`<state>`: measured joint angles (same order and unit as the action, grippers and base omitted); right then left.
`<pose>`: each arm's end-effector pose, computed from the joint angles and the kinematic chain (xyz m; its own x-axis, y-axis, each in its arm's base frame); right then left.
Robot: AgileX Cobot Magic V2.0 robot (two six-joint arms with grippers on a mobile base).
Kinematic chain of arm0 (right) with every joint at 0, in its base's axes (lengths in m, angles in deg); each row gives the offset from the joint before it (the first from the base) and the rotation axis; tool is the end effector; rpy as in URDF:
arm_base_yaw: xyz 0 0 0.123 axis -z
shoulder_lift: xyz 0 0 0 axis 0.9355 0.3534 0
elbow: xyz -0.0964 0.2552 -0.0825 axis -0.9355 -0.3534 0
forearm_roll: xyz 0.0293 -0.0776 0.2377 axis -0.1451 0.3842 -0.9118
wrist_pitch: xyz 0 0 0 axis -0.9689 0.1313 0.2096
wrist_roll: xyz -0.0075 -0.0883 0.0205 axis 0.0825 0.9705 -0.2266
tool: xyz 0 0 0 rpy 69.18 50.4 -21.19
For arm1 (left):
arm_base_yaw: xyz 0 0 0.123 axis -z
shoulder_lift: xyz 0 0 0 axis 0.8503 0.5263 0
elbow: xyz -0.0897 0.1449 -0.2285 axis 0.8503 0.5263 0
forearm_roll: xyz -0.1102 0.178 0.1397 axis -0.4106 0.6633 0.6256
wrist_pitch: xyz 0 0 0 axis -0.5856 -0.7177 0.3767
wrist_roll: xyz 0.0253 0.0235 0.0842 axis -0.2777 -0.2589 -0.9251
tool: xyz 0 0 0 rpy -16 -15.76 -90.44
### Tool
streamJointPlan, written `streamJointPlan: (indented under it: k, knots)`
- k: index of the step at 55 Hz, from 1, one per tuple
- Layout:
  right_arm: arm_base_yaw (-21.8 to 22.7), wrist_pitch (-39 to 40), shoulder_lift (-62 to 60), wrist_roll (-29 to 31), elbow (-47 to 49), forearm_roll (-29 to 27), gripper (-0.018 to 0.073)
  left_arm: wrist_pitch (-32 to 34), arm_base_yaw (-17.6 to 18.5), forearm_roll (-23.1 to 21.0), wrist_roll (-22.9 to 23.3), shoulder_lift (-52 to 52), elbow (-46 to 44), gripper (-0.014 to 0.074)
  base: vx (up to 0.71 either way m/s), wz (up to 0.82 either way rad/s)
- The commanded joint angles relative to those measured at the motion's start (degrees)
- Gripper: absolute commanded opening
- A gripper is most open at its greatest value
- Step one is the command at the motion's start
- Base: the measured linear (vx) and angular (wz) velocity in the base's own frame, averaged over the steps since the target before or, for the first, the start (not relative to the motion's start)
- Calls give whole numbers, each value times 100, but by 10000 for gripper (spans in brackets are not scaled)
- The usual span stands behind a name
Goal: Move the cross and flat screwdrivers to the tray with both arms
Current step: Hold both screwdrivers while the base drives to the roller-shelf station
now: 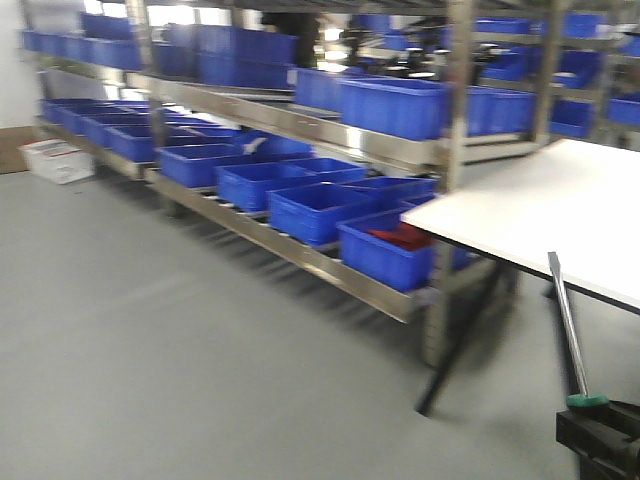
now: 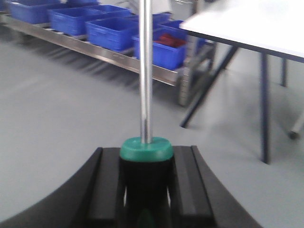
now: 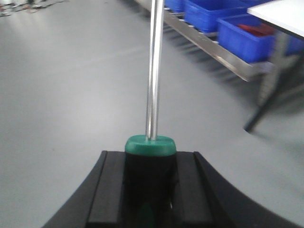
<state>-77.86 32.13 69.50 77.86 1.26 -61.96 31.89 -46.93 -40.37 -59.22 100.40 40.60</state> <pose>0.1562 0.0425 0.3263 -0.3897 -0.0338 -0.9203 -0.3232 0.9408 0.1023 0.1391 -0.0338 0.3270 -0.3217 -0.0168 -0.9467 0.2302 0.9685 -0.0954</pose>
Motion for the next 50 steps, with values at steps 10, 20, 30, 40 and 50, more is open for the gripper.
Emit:
streamJointPlan:
  k: [10,20,30,40,50]
  knots:
    - [6,420,-33,57,172,-103,-8,544,23,-85,0,-22,-196,0,54,78]
    - [6,422,-33,57,172,-103,-8,542,23,-85,0,-22,-196,0,54,73]
    - [6,422,-33,57,172,-103,-8,542,23,-85,0,-22,-196,0,55,64]
    - [6,416,-33,57,172,-103,-8,542,23,-85,0,-22,-196,0,57,51]
    - [6,415,-33,57,172,-103,-8,546,23,-85,0,-22,-196,0,59,37]
